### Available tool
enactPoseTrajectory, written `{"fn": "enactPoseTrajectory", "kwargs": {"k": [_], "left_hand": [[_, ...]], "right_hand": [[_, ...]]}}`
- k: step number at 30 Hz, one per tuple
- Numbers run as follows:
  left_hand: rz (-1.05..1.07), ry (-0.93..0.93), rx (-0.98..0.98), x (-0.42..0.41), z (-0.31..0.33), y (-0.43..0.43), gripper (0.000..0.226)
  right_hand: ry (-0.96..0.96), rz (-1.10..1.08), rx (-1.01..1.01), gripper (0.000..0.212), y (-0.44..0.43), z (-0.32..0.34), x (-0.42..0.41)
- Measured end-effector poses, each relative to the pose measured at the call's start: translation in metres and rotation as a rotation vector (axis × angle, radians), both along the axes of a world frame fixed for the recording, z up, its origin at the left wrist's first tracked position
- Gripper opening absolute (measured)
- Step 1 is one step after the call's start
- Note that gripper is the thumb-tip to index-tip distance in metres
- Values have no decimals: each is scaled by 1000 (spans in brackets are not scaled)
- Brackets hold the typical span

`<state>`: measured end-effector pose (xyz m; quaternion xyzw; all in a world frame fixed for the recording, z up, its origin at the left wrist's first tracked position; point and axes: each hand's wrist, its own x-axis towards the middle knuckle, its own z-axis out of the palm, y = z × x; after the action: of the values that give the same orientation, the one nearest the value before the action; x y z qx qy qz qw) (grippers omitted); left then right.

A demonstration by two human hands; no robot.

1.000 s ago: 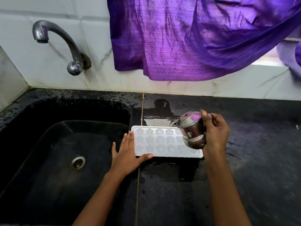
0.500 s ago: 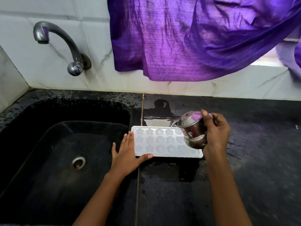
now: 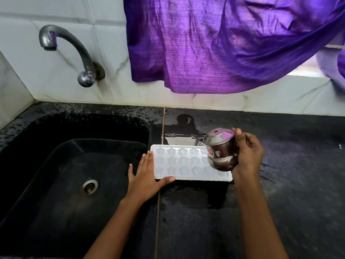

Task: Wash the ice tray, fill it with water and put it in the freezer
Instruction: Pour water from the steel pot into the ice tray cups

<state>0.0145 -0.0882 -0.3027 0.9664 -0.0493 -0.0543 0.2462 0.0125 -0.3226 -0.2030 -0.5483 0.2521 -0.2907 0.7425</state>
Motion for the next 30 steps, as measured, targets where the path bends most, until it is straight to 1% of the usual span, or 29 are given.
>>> {"fn": "enactPoseTrajectory", "kwargs": {"k": [8,15,21,30], "left_hand": [[-1,8,3,-1,0,0,114],[-7,16,-3,-2,2,0,113],[-9,14,-13,-2,3,0,113],[-7,11,-3,-2,3,0,115]], "right_hand": [[-12,58,13,11,7,2,5],[15,76,-63,12,17,3,8],[1,79,-122,14,21,5,8],[-2,97,-150,15,21,7,8]]}}
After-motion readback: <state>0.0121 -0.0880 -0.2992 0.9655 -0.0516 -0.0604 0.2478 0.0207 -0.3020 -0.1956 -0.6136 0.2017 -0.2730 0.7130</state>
